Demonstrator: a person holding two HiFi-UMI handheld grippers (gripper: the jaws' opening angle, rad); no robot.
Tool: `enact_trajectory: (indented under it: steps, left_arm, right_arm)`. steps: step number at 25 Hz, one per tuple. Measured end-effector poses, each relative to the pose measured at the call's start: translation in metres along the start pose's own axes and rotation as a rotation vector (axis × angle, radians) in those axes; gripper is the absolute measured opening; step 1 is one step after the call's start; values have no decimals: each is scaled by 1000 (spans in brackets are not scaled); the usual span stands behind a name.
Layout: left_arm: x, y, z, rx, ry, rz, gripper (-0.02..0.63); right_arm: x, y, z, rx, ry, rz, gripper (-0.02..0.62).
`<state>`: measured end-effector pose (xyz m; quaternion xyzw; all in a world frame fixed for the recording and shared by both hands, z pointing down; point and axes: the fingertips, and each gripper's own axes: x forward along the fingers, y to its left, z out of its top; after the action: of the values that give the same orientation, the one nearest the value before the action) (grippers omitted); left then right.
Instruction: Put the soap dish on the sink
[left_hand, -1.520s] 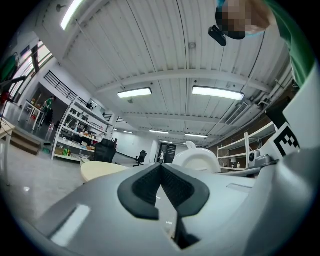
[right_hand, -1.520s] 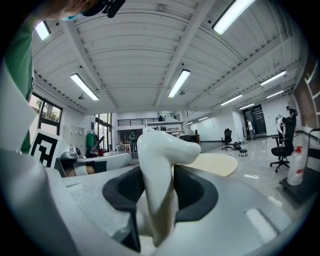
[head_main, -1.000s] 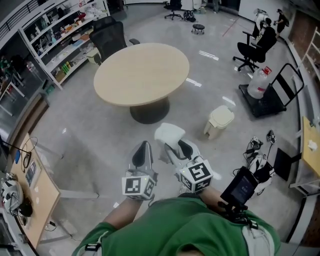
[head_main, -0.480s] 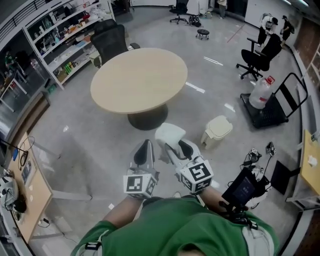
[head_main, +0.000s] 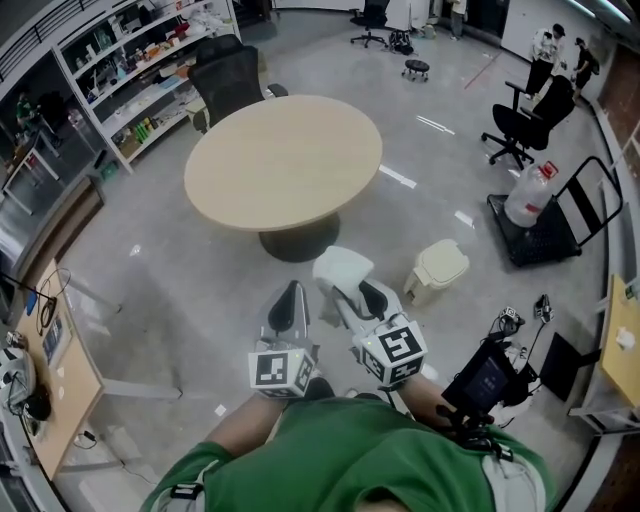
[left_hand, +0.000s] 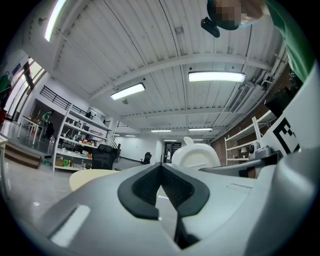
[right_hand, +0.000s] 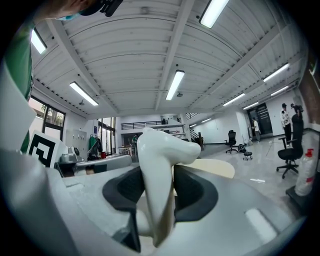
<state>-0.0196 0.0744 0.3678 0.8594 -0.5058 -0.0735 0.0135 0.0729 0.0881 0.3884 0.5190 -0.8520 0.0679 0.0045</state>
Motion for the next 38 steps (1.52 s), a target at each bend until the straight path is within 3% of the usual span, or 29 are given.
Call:
enact_trajectory:
  steps: [12,26,38]
  left_arm:
    - [60,42,5,-53,-28,-63,6]
    - [87,116,-12,-62,24,-76,6]
    - [114,131,-20,-81,42,-74,6]
  right_arm:
    - [65,-18,15,-30,12,-49,164]
    - [142,-9,7,-22,41,-75,164]
    - [171,-22,7,-13,69,-76,164]
